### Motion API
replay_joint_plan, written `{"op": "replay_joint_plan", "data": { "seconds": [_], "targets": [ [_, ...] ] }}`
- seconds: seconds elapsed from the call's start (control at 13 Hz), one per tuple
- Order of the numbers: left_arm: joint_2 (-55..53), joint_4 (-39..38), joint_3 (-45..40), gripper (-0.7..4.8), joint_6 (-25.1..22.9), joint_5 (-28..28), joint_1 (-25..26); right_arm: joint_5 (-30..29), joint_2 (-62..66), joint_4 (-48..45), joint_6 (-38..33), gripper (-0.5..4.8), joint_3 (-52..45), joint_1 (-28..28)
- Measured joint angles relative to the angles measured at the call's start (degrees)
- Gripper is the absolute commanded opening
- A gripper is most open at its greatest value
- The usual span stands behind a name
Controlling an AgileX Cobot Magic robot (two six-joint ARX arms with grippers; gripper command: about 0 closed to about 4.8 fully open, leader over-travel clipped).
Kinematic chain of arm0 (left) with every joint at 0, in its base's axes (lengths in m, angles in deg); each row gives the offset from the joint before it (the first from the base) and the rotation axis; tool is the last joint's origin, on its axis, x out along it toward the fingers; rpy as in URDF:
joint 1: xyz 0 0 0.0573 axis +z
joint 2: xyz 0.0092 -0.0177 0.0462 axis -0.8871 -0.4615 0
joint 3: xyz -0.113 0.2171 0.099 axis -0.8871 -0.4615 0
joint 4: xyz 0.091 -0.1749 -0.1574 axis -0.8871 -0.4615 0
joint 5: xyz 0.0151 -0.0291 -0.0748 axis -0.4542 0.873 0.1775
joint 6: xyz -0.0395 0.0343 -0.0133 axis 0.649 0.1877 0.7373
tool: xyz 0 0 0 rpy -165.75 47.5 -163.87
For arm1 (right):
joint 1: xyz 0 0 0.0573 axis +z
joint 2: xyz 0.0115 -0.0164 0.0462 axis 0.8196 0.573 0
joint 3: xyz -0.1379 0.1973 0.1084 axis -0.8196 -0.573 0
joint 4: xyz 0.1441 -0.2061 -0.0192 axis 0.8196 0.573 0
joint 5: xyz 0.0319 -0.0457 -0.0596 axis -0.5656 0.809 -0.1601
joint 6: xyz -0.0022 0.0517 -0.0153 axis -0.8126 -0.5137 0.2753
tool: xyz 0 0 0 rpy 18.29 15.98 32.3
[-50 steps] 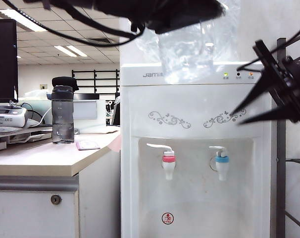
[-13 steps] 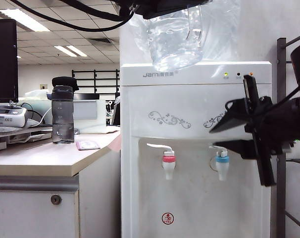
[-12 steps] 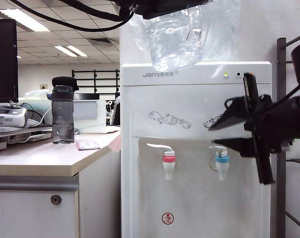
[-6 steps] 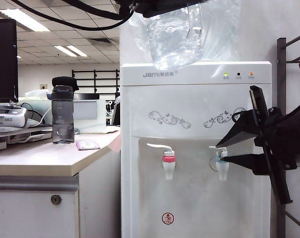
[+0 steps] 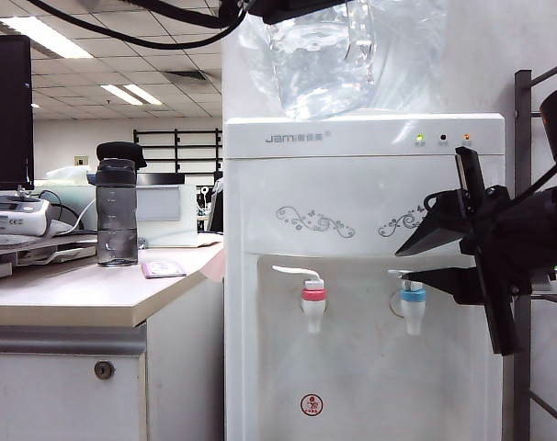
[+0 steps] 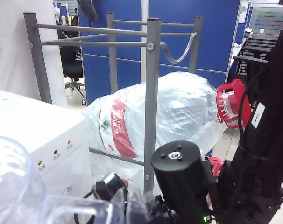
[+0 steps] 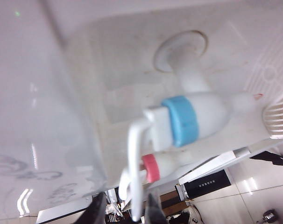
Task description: Pick up the plastic mug from the left desk, go to the cold water outlet of the water dispenser, press the vertical switch to get some water, then put the mug back on the desk.
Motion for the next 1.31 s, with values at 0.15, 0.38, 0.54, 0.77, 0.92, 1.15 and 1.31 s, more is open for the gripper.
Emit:
{"op": "replay_joint_plan", "data": {
  "seconds": [0.15,0.38,0.54,0.77,0.92,1.15,1.31],
  "targets": [
    [0.0,0.0,0.0,-0.06,0.0,0.0,0.0,0.3,0.0,0.3,0.0,1.16,0.1,0.0],
    [0.0,0.0,0.0,-0.06,0.0,0.0,0.0,0.2,2.5,0.8,0.0,1.04,1.3,0.0],
    [0.0,0.0,0.0,-0.06,0.0,0.0,0.0,0.3,2.5,0.7,0.0,1.02,1.5,0.0],
    [0.0,0.0,0.0,-0.06,0.0,0.0,0.0,0.4,2.5,0.8,0.0,1.02,1.5,0.0],
    [0.0,0.0,0.0,-0.06,0.0,0.0,0.0,0.5,2.5,1.7,0.0,0.90,2.4,0.0],
    [0.0,0.0,0.0,-0.06,0.0,0.0,0.0,0.3,2.5,2.4,0.1,0.64,3.7,0.0],
    [0.0,0.0,0.0,-0.06,0.0,0.0,0.0,0.3,2.5,3.2,0.1,0.37,3.9,0.0]
  ]
}}
